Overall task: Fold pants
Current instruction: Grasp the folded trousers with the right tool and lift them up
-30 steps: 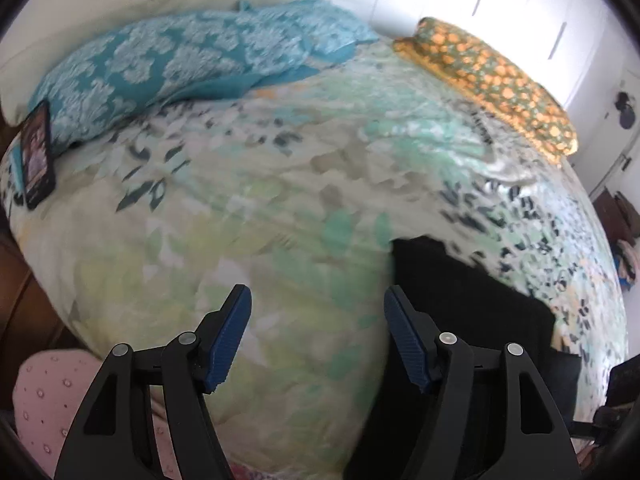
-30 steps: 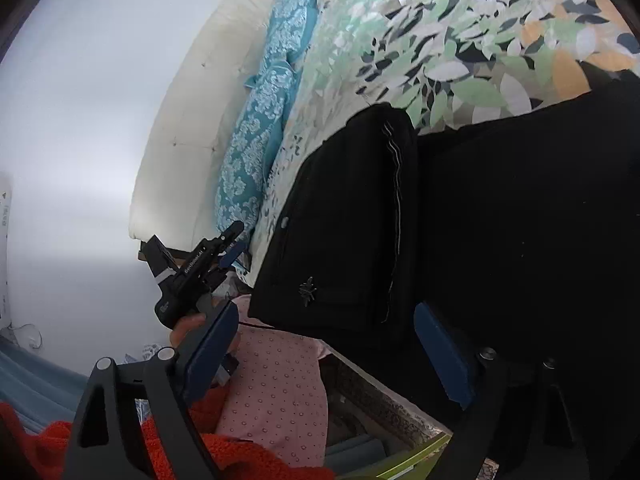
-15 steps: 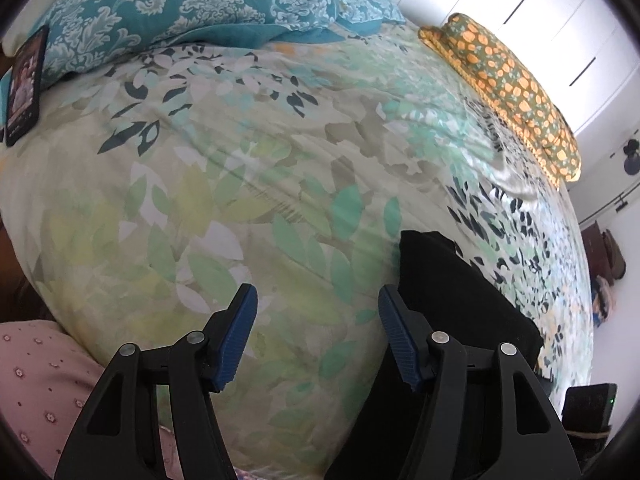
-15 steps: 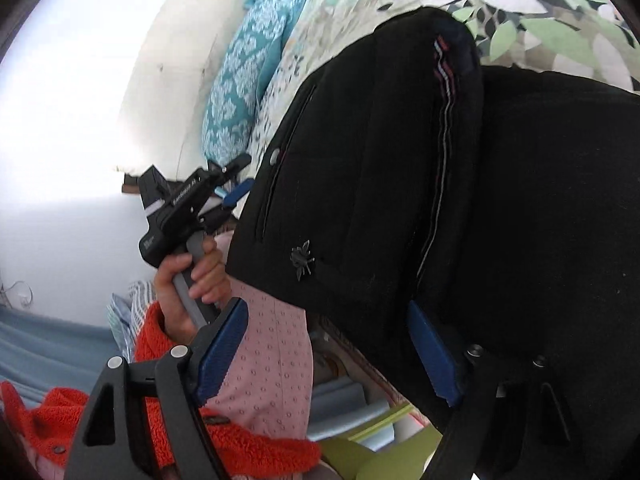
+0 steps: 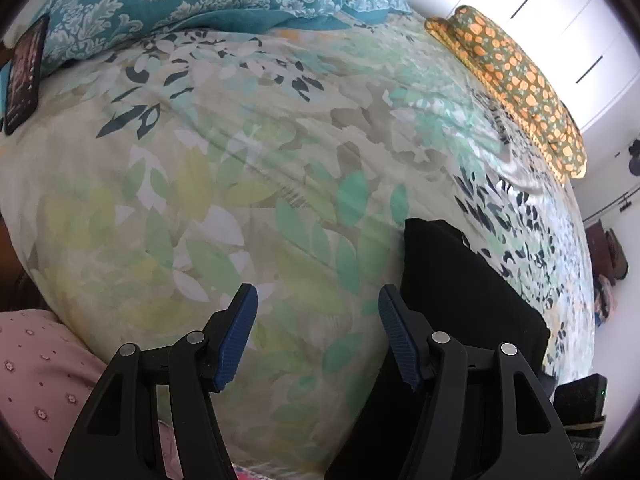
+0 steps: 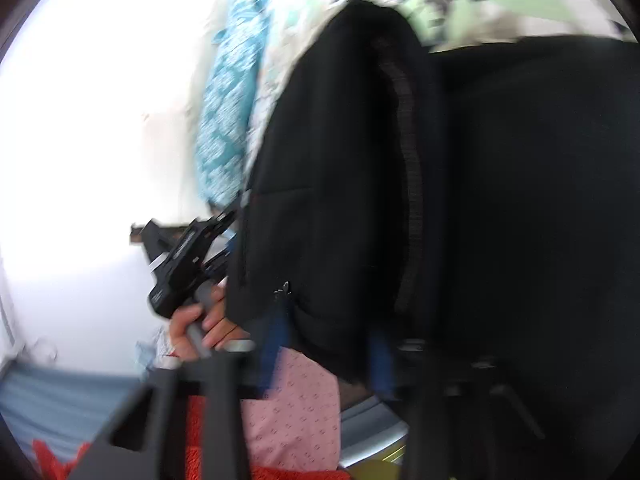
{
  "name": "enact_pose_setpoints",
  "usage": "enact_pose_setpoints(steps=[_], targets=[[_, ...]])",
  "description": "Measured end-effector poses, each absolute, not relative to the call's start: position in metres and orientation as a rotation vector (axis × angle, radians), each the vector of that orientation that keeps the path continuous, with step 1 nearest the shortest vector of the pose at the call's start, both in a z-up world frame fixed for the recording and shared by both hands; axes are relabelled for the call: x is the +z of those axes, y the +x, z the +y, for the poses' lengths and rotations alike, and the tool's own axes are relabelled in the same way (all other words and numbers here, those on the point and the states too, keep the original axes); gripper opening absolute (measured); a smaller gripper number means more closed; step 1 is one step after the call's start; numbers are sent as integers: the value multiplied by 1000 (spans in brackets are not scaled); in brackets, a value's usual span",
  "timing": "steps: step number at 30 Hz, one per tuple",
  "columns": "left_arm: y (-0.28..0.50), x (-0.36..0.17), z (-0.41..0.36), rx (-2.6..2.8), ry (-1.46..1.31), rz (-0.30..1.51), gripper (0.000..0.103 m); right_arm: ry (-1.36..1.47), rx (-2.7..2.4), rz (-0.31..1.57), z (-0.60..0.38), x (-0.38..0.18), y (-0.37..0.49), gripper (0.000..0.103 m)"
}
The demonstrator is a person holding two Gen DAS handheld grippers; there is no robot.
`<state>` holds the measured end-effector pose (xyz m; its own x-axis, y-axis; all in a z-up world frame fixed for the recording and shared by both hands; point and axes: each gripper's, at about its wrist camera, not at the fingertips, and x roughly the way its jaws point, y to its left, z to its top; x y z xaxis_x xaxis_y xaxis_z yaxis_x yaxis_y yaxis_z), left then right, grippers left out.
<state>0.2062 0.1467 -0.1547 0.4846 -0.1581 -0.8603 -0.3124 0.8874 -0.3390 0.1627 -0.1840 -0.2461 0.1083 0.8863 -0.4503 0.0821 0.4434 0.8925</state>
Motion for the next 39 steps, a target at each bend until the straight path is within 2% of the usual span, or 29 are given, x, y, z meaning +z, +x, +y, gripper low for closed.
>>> enact_pose_setpoints(steps=[4,10,16,21,30,36,38,39], targets=[[207,-156,144,94,-483,1081,65,924,781,1237,-192,-206,155,19],[206,-152,142,82,-472,1069,65,704,784,1129,-209,-123,150,19],[205,-151,133,60,-442,1072,65,584,737,1101,-241,-91,131,19],[203,-146,122,30,-390,1069,65,543,642,1119,-267,-95,123,19],[193,-137,91,-65,-274,1062,65,536,530,1150,-317,-137,100,19],[183,-132,49,-181,-153,1067,65,537,451,1236,-333,-201,96,19],[179,-132,35,-216,-97,1073,65,591,449,1213,-339,-209,92,20],[176,-132,31,-226,-73,1073,65,634,451,1203,-344,-208,90,27]])
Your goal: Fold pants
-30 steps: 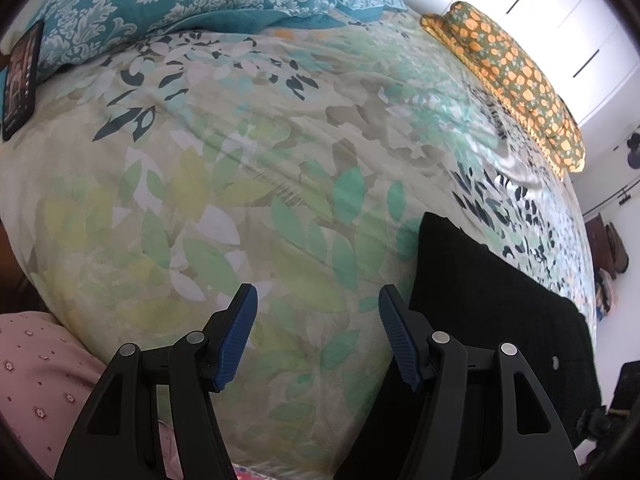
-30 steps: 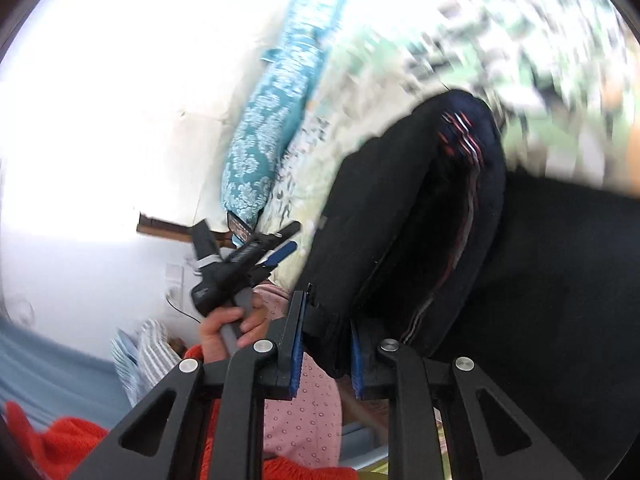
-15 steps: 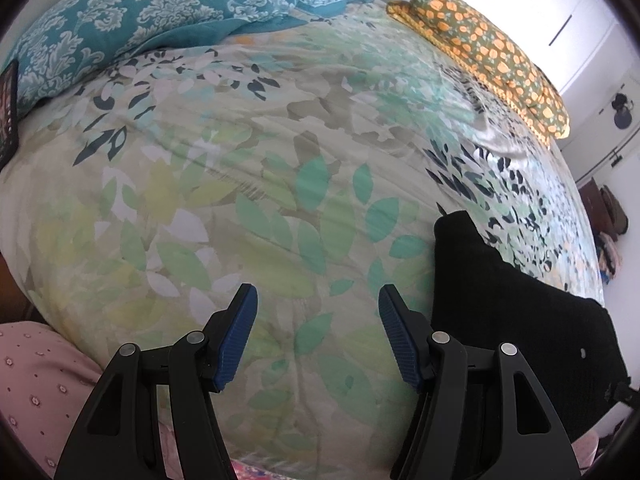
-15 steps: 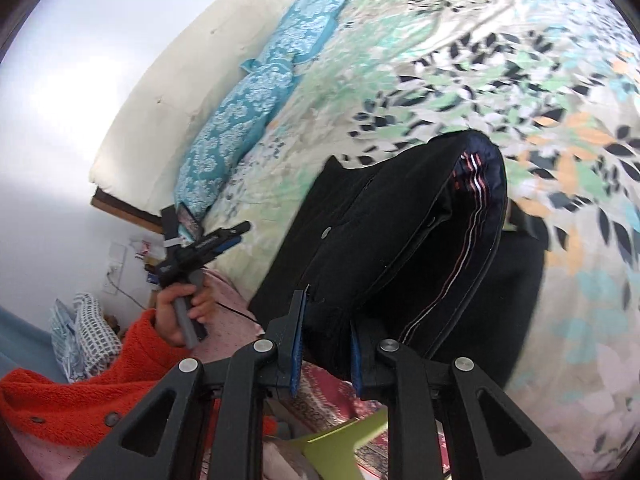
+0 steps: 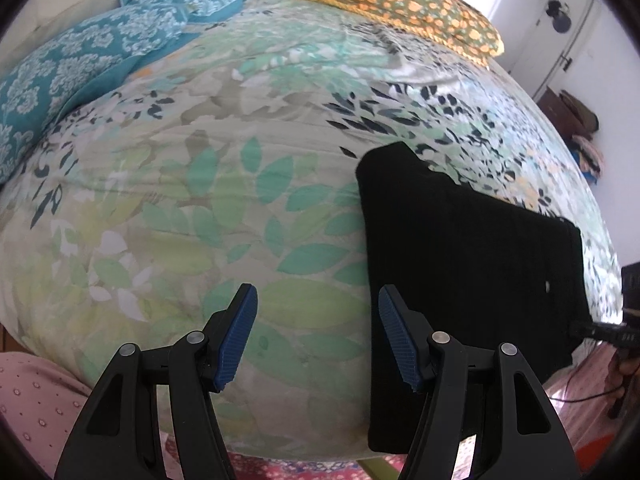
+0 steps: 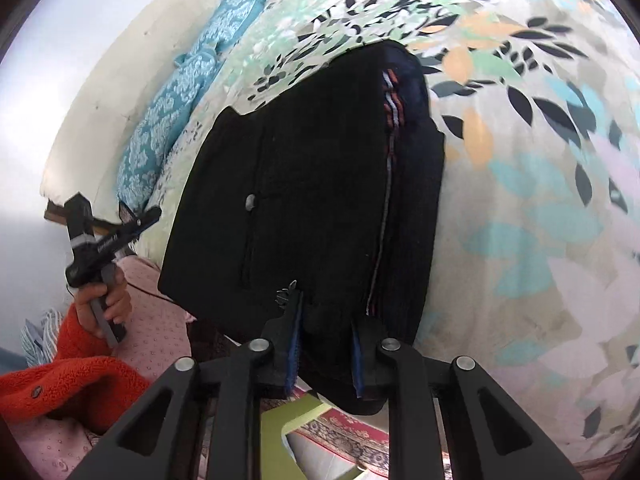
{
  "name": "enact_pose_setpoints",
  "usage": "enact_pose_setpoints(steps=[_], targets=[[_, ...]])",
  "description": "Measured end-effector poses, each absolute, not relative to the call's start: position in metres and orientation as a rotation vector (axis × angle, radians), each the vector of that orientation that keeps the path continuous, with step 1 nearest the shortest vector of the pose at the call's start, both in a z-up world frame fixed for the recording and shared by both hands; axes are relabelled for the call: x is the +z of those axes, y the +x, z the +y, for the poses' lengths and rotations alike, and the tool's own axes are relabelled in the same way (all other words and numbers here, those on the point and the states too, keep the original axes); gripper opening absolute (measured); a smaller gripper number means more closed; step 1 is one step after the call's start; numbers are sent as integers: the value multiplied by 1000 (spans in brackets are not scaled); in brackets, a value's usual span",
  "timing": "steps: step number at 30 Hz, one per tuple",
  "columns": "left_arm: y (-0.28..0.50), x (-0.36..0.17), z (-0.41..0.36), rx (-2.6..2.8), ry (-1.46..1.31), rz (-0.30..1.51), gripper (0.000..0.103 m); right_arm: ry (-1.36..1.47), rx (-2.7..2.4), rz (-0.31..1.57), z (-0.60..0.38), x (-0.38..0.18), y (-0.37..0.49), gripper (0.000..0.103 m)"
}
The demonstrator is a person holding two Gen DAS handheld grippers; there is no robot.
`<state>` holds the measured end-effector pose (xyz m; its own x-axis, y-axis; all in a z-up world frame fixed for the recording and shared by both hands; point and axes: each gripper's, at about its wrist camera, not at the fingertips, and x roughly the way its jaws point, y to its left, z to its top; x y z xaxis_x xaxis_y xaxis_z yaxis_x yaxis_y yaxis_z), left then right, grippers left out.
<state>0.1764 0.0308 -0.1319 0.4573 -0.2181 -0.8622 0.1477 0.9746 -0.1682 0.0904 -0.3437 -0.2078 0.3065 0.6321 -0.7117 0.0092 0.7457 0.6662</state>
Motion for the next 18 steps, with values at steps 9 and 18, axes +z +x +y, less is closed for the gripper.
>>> enact_pose_setpoints(steps=[9,18], targets=[[174,-132,19,-250,-12,1073,66,605,383,1161,-369,-178,92,40],[174,-127,41,-211,-99,1064,66,355,394,1139,-331,-135,85,11]])
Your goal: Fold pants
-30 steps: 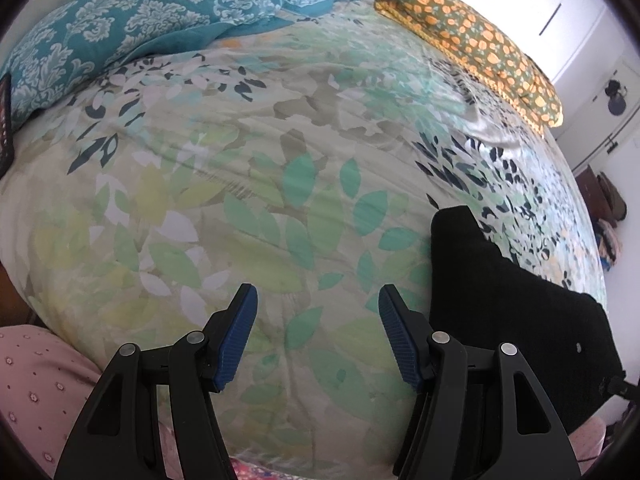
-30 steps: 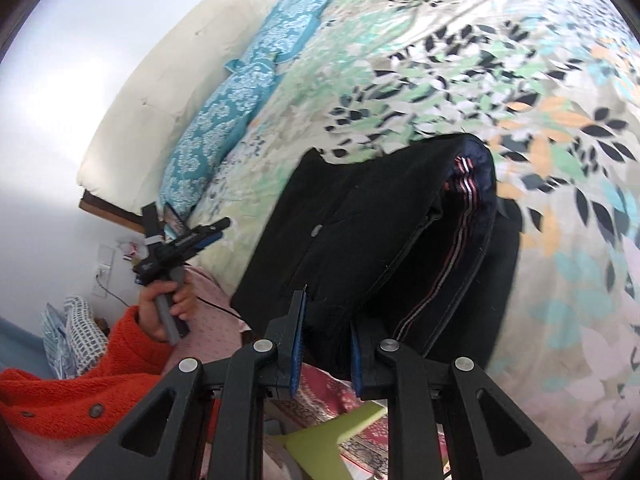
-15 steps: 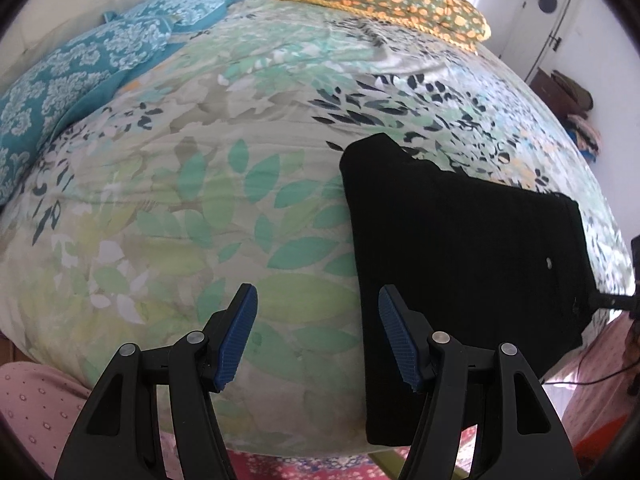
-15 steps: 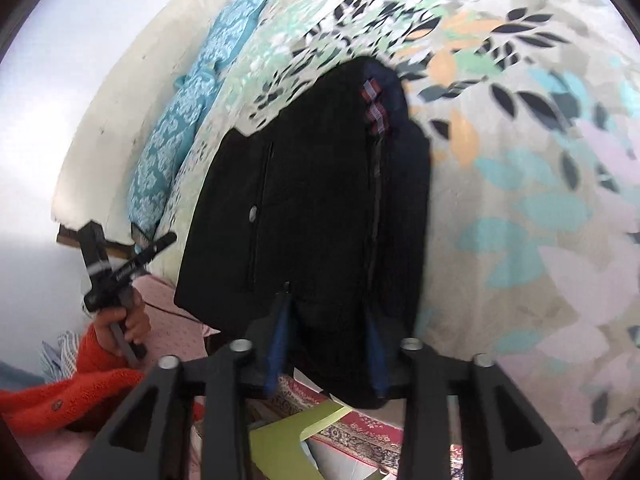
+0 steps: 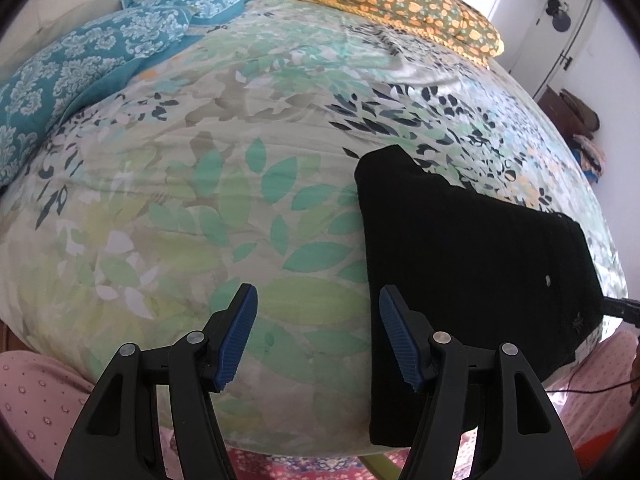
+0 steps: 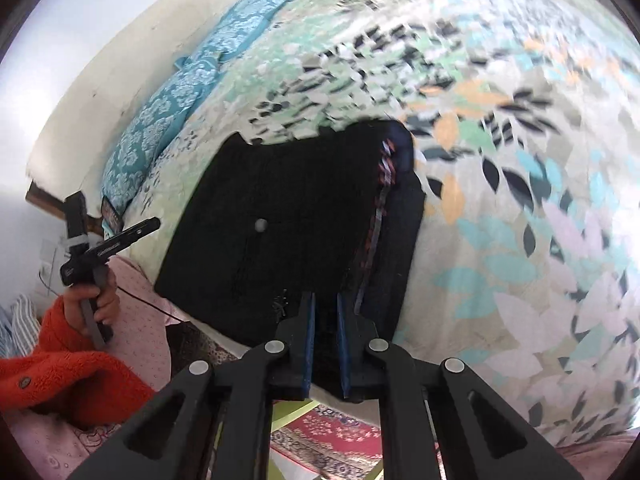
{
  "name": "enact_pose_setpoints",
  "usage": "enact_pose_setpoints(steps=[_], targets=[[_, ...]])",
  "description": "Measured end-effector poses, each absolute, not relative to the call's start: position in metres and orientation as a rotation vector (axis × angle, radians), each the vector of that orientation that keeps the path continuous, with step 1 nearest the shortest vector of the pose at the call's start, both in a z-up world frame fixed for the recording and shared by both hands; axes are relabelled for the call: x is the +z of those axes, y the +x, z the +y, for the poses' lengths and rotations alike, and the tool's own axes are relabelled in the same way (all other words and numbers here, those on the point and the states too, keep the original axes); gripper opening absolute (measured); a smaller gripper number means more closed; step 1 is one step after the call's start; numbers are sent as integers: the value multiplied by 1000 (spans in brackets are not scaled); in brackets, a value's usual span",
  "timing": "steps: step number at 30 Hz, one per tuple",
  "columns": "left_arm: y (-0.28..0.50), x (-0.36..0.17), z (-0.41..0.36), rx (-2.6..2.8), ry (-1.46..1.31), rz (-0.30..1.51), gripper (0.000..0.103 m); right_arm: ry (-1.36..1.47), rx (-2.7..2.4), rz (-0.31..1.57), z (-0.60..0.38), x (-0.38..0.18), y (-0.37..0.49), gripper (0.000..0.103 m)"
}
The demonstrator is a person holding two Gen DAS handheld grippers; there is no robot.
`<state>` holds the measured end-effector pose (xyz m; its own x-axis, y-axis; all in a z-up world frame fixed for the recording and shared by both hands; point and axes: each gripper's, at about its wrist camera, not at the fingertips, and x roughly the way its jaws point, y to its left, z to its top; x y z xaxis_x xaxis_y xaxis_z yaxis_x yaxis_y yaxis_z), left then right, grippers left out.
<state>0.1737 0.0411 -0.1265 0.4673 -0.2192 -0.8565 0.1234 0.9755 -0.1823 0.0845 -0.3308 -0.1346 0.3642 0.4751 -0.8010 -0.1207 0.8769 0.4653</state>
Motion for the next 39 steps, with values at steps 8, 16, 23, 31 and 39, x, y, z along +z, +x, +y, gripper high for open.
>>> enact_pose_setpoints(steps=[8,16,23,31,39], targets=[[161,-114,14,-334,-84,1038,66,361,306,1302,-324,-189,79,11],[130,-142,-66,-478,302,1062,65,301,319,1303,-333,-155,101,22],[124,-144,-68,-472,358,1041,66,269,376,1050,-318,-100,163,22],[117,-147,-70,-463,395,1028,68,297,220,1138,-320,-168,185,21],[124,-145,-69,-455,358,1045,71,153,429,1087,-283,-105,97,24]])
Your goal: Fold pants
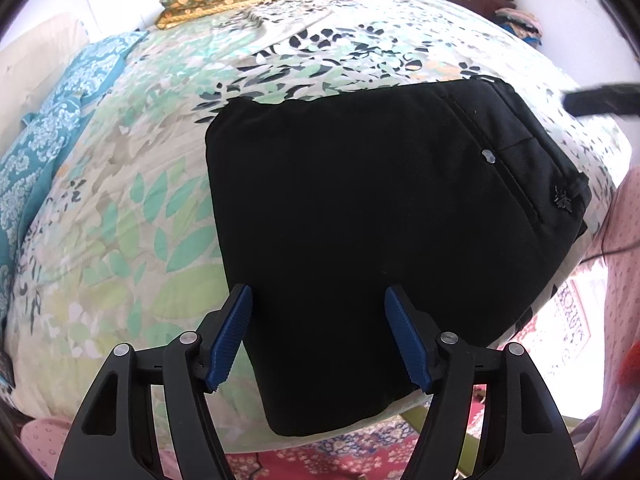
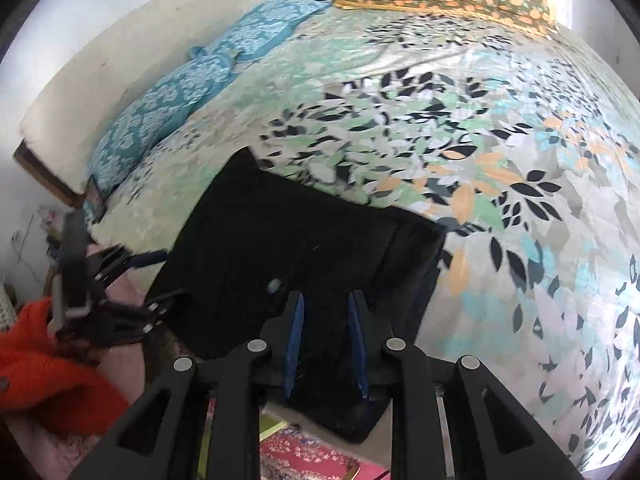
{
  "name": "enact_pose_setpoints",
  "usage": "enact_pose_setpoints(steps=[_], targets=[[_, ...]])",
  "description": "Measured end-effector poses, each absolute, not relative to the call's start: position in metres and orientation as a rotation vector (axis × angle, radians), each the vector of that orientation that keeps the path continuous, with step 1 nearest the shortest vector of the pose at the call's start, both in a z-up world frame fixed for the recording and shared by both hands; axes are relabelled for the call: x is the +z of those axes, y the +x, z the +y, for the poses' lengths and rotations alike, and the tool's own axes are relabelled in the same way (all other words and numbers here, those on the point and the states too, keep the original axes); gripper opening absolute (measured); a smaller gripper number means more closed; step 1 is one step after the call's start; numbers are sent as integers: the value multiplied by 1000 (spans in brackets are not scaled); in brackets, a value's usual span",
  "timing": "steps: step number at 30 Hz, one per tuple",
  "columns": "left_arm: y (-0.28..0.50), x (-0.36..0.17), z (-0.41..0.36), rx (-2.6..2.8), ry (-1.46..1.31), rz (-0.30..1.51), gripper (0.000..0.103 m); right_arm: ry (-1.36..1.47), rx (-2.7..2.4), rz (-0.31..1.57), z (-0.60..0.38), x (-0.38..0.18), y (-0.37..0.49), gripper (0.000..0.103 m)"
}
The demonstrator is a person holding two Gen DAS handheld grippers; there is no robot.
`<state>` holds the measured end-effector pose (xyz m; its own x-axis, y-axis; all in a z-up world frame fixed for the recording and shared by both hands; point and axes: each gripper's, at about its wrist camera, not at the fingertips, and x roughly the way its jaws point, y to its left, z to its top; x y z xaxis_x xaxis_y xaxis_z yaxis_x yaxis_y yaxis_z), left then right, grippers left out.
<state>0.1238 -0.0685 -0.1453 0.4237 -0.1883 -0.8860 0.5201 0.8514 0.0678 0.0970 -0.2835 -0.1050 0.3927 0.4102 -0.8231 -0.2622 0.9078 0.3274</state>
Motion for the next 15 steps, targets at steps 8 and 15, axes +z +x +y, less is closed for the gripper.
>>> enact_pose_setpoints(steps=[8,15], targets=[[123,-147,-70,-443,368,1048,73,-26,384,1206,-249,-165,62,24],[124,-149,-70,-434,372,1054,74,6,384,1207,-253,-171,54,24]])
